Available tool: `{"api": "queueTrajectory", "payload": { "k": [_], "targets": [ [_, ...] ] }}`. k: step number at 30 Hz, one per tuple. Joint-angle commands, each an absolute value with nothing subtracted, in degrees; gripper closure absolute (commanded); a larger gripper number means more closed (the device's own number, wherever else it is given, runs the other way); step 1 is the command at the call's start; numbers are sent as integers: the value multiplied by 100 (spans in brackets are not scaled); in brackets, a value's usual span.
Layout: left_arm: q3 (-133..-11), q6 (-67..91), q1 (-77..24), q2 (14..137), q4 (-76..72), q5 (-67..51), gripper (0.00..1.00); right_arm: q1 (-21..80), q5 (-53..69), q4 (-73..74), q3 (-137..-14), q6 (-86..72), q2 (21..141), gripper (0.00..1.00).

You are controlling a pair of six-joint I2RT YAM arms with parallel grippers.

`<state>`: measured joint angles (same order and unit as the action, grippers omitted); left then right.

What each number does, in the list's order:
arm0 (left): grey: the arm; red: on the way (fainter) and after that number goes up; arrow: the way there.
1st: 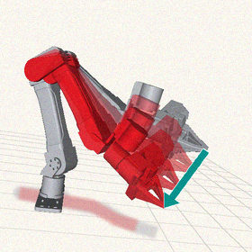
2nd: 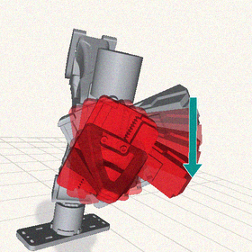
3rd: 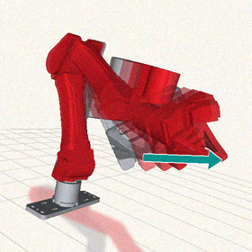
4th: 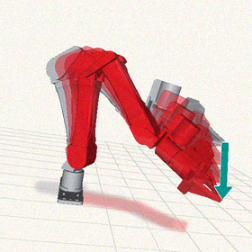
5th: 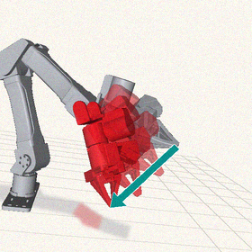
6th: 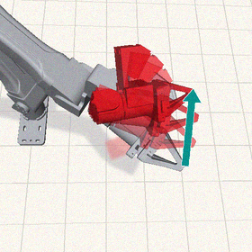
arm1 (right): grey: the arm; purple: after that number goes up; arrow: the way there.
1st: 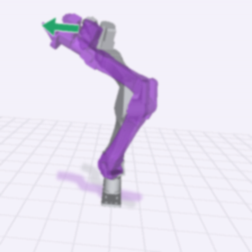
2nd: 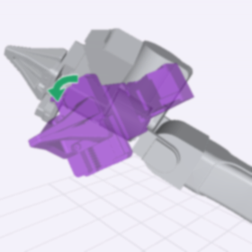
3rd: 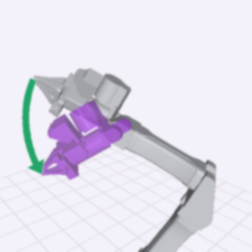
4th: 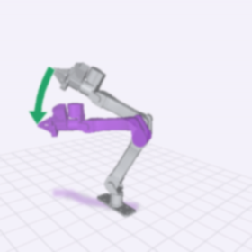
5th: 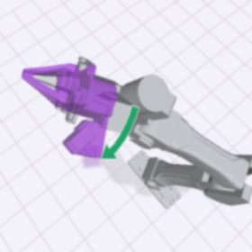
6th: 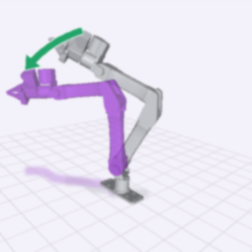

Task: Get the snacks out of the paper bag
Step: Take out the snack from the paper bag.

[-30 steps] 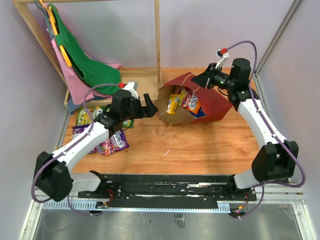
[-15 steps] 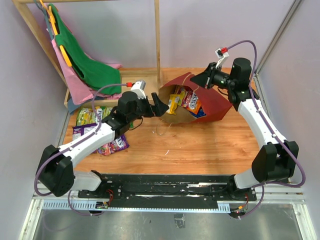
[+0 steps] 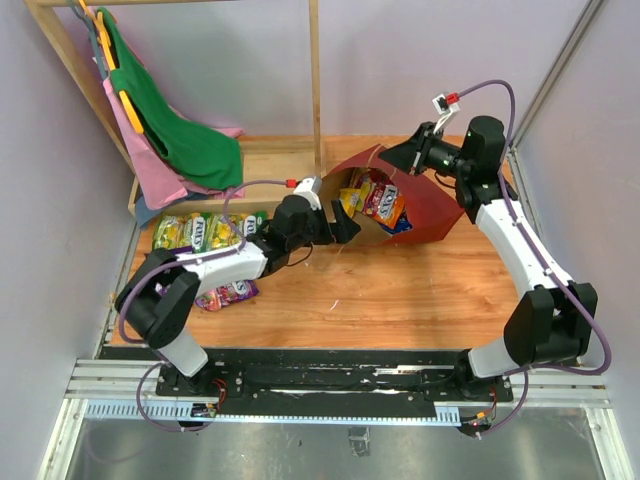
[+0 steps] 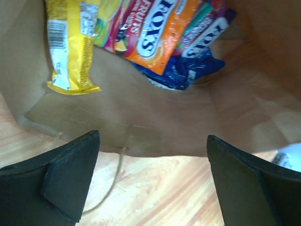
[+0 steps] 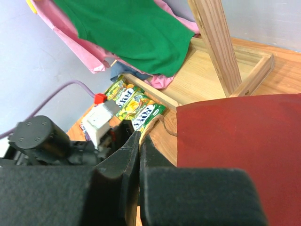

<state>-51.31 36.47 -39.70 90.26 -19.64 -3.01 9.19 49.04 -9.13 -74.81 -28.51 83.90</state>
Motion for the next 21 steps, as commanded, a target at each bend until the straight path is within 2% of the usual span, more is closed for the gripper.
{"api": "queueTrajectory", "payload": {
  "k": [1,12,21],
  "targets": [
    [-5358,3528,-4043,9533,-2542,484,0,900,5024,-1571,-7237,-3273,8194,99],
    [-6446,2753,-4060,11139,-2344,879,4,982,4900,-1605,-7197,-3300,8253,99],
    [-7443,2252,-4113,11893,-1467,1834,11,983,4904,-1597,-7185,-3285,8200,99]
  ]
}}
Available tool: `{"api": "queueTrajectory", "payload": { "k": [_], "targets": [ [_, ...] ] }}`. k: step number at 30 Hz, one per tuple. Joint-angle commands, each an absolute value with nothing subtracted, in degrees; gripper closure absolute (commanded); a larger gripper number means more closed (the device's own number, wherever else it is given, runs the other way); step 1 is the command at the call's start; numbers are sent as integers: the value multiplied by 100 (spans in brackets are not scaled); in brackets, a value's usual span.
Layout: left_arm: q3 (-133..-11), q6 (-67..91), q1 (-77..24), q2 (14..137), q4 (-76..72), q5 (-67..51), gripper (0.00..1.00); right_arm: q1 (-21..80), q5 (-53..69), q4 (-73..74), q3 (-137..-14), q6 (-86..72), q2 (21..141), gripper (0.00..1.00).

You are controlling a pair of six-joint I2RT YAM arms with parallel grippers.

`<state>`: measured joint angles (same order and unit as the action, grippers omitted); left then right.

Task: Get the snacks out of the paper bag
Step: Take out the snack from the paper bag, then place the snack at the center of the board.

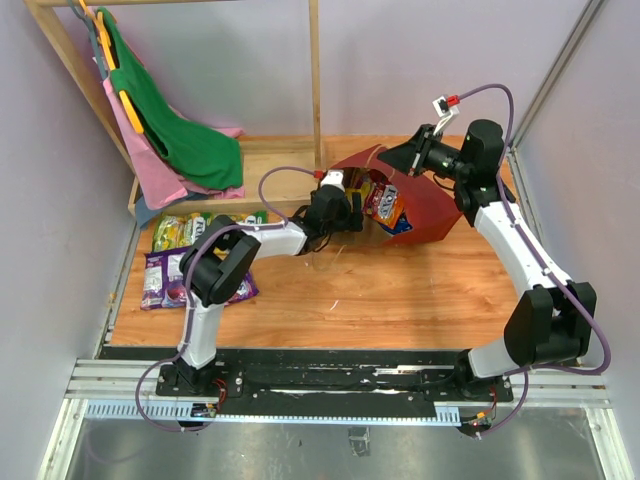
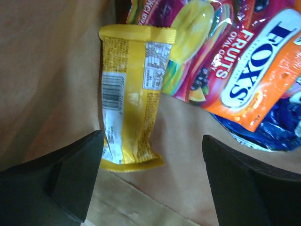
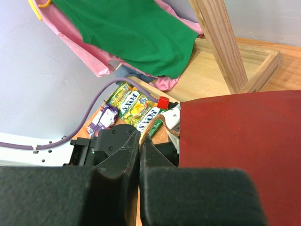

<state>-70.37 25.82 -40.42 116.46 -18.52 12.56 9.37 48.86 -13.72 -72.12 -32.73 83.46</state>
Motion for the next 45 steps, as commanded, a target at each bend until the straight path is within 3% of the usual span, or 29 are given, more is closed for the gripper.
{"api": "queueTrajectory", "payload": {
  "k": [1,8,13,26,37,45],
  "targets": [
    [-7549,2233,-4118,11986,-1347,1916,12,985,4904,-1597,-7190,-3279,8193,99],
    [-7926,2143,-4140,12407,-926,2194,21,991,4913,-1607,-7182,-3297,8148,99],
    [-7986,2147,-4140,12506,-895,2100,37,993,4930,-1630,-7175,-3321,8142,99],
    [-6958,2006,-4212,11238,-1502,1931,70,987,4933,-1660,-7187,-3340,8166,99],
    [-5264,1957,-4271,8863,-1323,2053,71,993,4931,-1670,-7181,-3351,8131,99],
    [-4239,2299,-4263,6927,248,2475,70,993,4973,-1744,-7181,-3425,8130,99]
  ]
}}
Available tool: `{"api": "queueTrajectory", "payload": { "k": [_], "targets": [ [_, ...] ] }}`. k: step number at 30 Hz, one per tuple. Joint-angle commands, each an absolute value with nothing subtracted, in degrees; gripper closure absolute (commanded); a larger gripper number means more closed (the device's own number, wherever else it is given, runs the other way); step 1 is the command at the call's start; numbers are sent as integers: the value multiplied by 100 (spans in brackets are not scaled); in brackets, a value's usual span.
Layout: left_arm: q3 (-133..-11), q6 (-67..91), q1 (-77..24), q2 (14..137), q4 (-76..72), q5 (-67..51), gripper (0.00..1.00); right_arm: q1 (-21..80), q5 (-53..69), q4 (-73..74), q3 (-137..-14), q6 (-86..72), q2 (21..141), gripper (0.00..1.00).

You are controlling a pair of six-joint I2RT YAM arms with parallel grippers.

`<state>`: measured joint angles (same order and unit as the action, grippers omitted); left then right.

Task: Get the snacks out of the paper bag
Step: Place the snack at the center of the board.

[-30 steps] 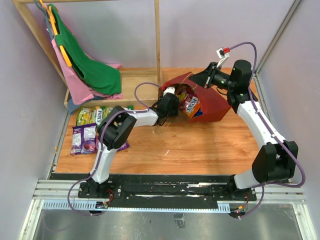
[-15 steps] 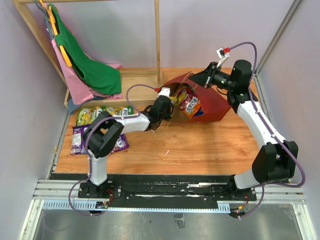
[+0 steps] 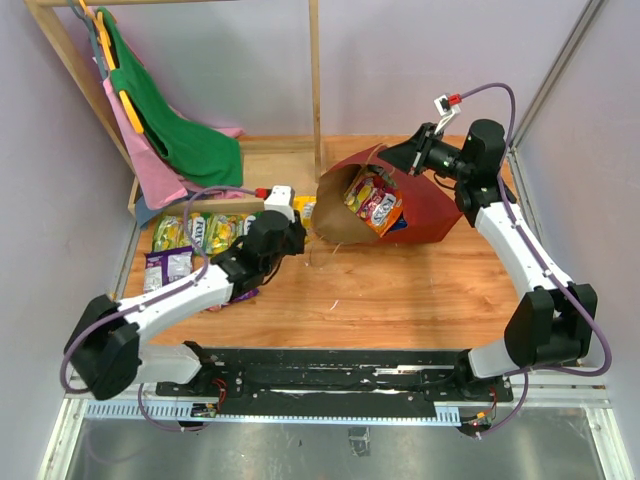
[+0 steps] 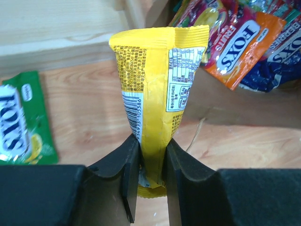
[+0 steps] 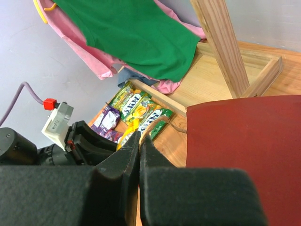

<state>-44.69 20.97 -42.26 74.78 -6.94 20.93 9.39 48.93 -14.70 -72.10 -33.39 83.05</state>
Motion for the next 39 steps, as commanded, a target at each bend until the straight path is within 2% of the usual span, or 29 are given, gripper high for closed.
{"api": "queueTrajectory", "payload": {
  "k": [1,6,12,26,32,33,35,39],
  "targets": [
    [-4197,2388,-4263,6837,501,2479,70,989,4974,-1742,-7182,-3427,8132,99],
    [-3941,2810,-4204,6598,1091,2025,68,996,4984,-1742,-7181,-3435,8163,99],
    [-3843,2840,-3548,6789,1224,1438,68,994,4983,-1756,-7167,-3437,8222,99],
    [-4960,2487,-3154,8545,941,2015,71,1002,4973,-1704,-7191,-3362,8357,99],
    [-5409,2381,-2762,9183,590,1862,71,999,5019,-1833,-7186,-3455,8478,99],
    [-5482,2371,-2703,9299,544,1810,69,1007,5026,-1841,-7193,-3456,8501,99],
    [-5641,2339,-2628,9520,468,1678,59,1004,5027,-1857,-7200,-3469,8552,99],
    [-5773,2351,-2604,9731,356,1424,22,1000,5023,-1889,-7200,-3502,8591,99]
  ]
}}
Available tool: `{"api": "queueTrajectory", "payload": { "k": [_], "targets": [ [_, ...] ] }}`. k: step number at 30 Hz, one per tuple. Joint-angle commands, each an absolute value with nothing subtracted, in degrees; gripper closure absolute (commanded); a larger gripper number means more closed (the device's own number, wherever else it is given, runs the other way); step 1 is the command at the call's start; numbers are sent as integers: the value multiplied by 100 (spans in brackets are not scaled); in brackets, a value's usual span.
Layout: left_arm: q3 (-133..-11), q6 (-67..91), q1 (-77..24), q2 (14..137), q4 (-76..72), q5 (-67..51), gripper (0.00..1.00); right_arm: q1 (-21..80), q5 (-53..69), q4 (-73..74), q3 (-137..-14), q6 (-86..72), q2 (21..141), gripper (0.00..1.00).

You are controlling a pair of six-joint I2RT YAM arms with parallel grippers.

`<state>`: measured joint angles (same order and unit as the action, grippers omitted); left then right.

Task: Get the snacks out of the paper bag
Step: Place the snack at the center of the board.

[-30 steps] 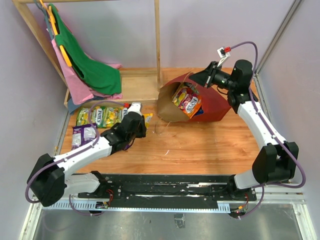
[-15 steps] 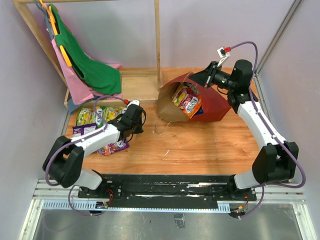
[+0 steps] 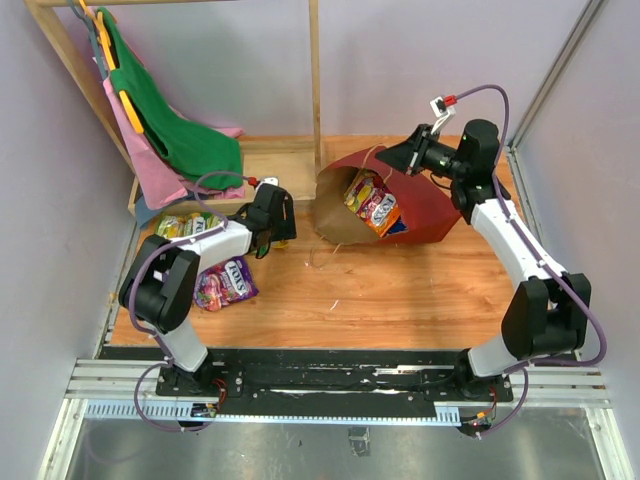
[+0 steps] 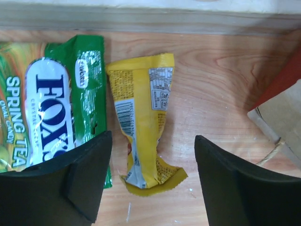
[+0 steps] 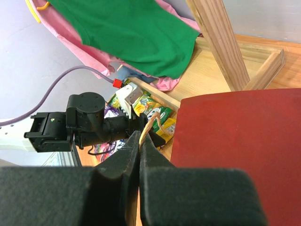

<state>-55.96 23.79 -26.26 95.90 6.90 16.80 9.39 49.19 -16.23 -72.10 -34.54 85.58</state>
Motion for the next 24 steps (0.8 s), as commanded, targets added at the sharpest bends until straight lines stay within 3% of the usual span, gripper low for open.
{"api": "queueTrajectory", "payload": {
  "k": [1,3,6,16,24],
  "targets": [
    [-5737,2378,-2610,9706,291,1371,17,1006,5015,-1887,-7195,-3501,8590,99],
    [-5674,2417,-2608,9602,230,1310,8,1006,4990,-1885,-7189,-3480,8585,99],
    [-5535,2428,-2610,9194,186,1170,5,1005,4956,-1829,-7158,-3439,8583,99],
    [-4341,2515,-3108,7143,-464,750,2,1019,4700,-1353,-7198,-3042,8486,99],
    [-3366,2803,-3269,6223,-866,568,0,1015,4572,-1040,-7305,-2701,8558,99]
  ]
}}
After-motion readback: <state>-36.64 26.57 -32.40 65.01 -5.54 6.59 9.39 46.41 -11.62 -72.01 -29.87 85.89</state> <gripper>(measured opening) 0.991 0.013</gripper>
